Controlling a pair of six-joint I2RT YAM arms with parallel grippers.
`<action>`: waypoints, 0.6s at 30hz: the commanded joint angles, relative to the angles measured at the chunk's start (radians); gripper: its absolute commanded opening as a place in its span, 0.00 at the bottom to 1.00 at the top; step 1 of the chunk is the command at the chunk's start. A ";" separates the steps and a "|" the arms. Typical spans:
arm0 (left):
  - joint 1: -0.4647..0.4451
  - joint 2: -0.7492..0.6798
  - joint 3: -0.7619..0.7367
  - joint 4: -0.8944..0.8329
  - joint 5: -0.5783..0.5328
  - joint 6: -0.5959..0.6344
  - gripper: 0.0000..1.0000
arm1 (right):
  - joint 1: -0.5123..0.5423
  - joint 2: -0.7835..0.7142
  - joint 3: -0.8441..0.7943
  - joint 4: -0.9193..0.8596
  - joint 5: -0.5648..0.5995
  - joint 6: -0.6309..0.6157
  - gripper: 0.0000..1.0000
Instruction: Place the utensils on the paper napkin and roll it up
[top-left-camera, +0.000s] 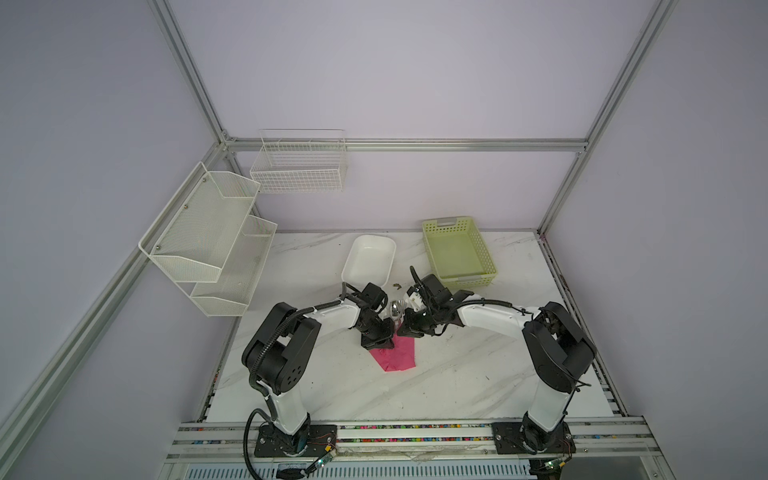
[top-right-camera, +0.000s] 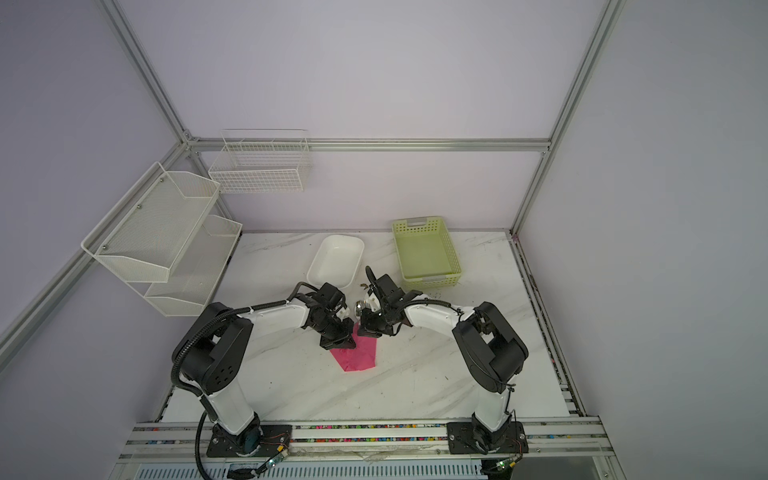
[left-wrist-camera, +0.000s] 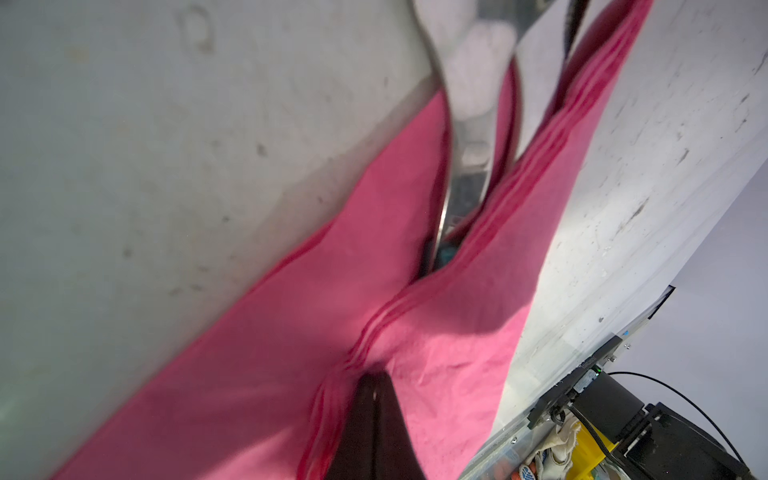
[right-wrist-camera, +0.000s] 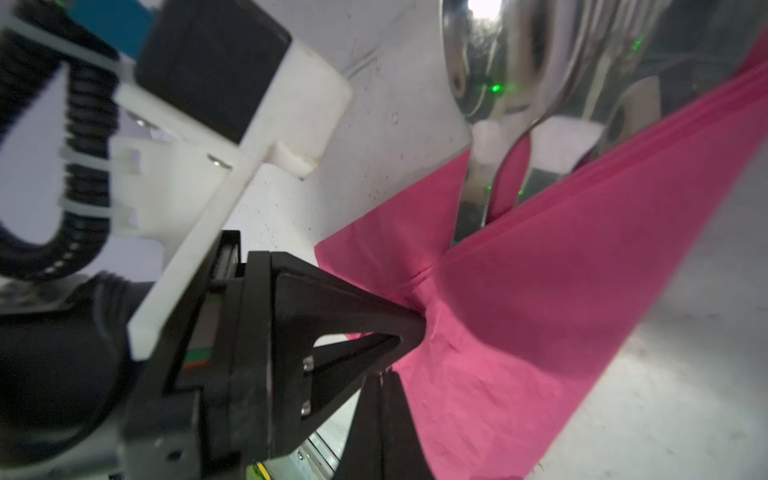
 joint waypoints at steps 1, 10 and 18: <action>-0.002 0.007 0.008 0.014 -0.020 0.026 0.02 | 0.008 0.055 0.021 0.044 0.036 0.062 0.00; -0.001 0.004 -0.001 0.029 -0.012 0.024 0.02 | 0.008 0.147 0.054 0.064 0.029 0.049 0.00; 0.000 -0.080 0.005 -0.020 -0.035 0.030 0.09 | 0.008 0.157 0.066 0.006 0.067 0.016 0.00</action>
